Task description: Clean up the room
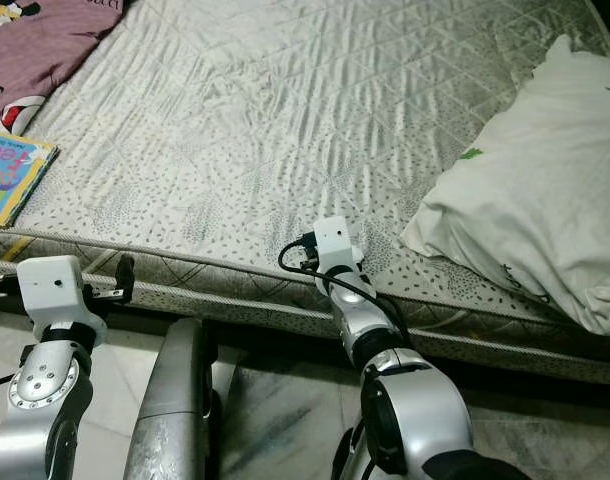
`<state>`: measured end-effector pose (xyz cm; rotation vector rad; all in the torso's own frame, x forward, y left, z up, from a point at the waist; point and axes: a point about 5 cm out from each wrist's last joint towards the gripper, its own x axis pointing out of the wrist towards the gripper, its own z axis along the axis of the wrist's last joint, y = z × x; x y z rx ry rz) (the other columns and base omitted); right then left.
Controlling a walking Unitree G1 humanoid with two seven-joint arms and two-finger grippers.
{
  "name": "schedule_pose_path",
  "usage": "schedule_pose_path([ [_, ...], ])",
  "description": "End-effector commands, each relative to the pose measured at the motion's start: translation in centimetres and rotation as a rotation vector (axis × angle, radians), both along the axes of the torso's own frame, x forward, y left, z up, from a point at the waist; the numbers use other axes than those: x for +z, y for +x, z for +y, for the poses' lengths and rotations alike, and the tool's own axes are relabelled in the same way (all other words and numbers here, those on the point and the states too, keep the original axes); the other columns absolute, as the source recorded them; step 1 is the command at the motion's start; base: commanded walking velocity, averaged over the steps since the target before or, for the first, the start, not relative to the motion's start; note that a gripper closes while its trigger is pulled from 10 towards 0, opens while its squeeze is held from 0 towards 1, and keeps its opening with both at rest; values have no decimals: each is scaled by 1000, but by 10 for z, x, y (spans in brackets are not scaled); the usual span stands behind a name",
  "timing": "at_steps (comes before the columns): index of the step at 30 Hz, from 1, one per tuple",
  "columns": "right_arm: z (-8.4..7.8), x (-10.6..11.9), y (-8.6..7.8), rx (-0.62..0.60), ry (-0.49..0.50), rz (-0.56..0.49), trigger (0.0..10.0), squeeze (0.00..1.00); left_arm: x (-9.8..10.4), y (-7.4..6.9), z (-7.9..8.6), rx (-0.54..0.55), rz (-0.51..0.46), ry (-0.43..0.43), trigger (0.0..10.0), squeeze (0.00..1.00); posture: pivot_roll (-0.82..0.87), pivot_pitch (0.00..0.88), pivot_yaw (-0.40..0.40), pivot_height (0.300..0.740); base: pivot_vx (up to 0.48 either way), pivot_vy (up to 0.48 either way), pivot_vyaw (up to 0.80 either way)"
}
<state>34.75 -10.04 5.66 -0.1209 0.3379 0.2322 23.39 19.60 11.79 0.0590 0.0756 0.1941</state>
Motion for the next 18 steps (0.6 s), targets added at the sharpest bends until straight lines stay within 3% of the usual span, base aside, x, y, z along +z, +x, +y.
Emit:
schedule_pose_path([
  [1, 0, -13, -8, 11, -14, 70, 0, 0, -4, 0, 1, 8, 10, 8, 10000, 0, 118, 117, -35, 530, 0, 0, 0],
  [10, 2, -13, -8, 28, -22, 80, 0, 0, -5, 3, 2, 12, 1, 10, 10000, 0, 117, 95, -39, 530, 0, 0, 0],
  [13, 4, -7, -4, 32, -5, 44, 0, 0, -5, 10, -3, 2, -12, 1, 10000, 0, 106, 51, -41, 530, 0, 0, 0],
  [18, 4, 7, 4, -1, 101, -15, 0, 0, -7, 17, -9, -17, -28, -12, 10000, 0, 89, 10, -33, 530, 0, 0, 0],
])
